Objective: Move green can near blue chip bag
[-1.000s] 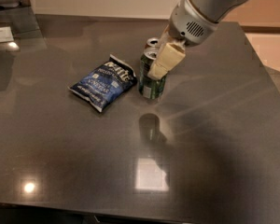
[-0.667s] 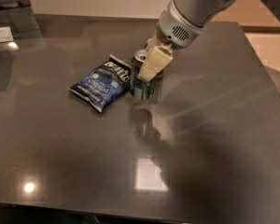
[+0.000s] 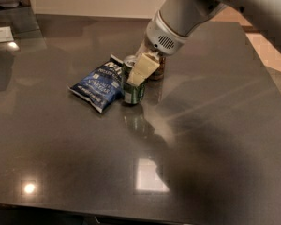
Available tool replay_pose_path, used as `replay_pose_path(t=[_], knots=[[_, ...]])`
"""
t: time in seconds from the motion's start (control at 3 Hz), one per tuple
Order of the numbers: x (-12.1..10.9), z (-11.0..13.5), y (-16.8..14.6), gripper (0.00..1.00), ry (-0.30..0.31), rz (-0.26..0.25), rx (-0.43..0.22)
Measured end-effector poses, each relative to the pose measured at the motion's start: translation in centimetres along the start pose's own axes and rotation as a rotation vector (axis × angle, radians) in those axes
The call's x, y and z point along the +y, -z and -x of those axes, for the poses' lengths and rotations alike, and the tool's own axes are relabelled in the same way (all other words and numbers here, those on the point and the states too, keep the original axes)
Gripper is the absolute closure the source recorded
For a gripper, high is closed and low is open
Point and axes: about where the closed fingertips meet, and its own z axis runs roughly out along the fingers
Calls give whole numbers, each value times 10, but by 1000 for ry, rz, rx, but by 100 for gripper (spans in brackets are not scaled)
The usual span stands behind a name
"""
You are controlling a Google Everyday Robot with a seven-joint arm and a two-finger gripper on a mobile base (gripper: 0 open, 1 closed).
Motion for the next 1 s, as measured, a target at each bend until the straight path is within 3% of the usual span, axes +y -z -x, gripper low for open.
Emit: replay_pose_path(t=[1.0], knots=[[3,4,-11,15,13,1,-2]])
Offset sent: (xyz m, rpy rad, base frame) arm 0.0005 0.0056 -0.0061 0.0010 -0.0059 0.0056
